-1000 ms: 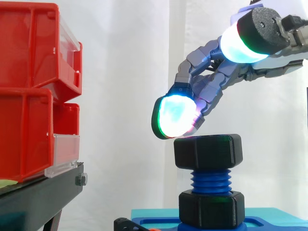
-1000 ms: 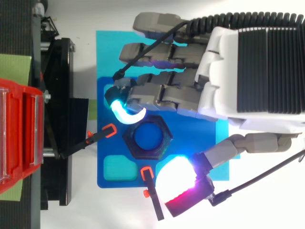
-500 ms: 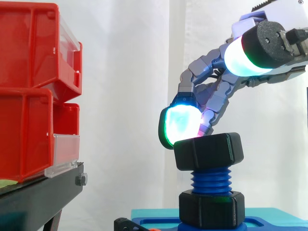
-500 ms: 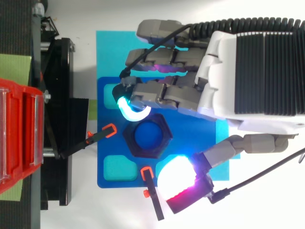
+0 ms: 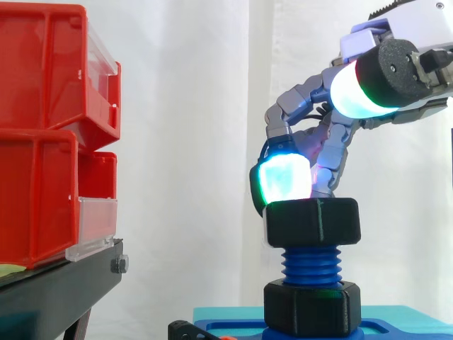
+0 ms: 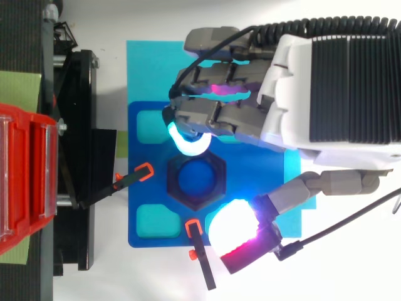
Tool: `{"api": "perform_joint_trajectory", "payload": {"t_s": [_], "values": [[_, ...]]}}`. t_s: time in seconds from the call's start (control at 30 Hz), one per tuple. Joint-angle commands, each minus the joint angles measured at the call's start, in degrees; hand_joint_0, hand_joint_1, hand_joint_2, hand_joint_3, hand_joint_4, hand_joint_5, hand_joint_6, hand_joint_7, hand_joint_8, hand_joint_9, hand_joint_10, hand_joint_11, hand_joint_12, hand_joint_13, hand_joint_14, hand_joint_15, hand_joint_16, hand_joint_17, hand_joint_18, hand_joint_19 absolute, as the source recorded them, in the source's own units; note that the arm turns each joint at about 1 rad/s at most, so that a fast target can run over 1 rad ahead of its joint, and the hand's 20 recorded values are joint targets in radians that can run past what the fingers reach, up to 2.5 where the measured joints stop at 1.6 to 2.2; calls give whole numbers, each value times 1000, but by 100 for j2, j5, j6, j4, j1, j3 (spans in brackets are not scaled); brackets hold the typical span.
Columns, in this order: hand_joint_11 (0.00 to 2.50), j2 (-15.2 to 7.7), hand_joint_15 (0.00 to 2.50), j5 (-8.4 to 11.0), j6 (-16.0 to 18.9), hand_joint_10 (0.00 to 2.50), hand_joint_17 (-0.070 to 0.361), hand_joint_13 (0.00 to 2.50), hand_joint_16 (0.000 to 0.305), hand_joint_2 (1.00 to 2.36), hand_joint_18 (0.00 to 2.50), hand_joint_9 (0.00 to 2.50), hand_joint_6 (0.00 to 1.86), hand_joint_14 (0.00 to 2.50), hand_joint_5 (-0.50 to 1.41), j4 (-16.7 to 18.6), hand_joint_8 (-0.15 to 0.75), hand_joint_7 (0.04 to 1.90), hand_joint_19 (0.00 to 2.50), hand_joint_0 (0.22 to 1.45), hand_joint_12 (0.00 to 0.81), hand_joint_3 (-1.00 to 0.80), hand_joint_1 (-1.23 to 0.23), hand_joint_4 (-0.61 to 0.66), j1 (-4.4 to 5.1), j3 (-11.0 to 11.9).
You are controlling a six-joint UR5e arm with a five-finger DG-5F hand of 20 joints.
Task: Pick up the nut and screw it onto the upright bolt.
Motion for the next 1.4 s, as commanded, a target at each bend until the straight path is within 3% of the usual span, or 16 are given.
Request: {"api": "perform_joint_trajectory", "payload": {"t_s": [0.0, 0.33, 0.7, 0.9, 1.03, 1.2, 1.37], "values": [[114, 0, 0, -1, 0, 5, 92, 594, 41, 1000, 303, 1090, 504, 0, 7, -14, 312, 1279, 0, 507, 354, -500, -300, 206, -16, 0], [145, 9, 0, -18, 0, 5, 81, 782, 36, 1000, 473, 1382, 502, 0, 65, -111, 291, 1396, 1, 520, 323, -500, -318, 175, -86, 0], [184, 9, 0, -18, -18, 7, 63, 1068, 28, 1000, 879, 1780, 505, 0, 109, -129, 222, 1480, 173, 518, 238, -500, -323, 74, -130, 0], [241, 18, 34, -62, -26, 9, 82, 936, 37, 1000, 715, 1526, 504, 0, 15, -146, 297, 1285, 147, 497, 314, -500, -277, 182, -183, 44], [224, 18, 33, -115, -123, 8, 94, 829, 42, 1000, 637, 1337, 504, 0, -74, -383, 312, 961, 132, 482, 349, -500, -270, 266, -262, 272], [109, 18, 19, -177, -360, 4, 103, 719, 46, 1000, 536, 1125, 503, 0, -126, -753, 295, 769, 130, 473, 363, -500, -275, 221, -341, 712], [0, 9, 0, -194, -492, 0, 116, 460, 52, 1000, 267, 830, 502, 0, -160, -735, 272, 655, 83, 459, 378, -500, -272, 180, -315, 765]]}}
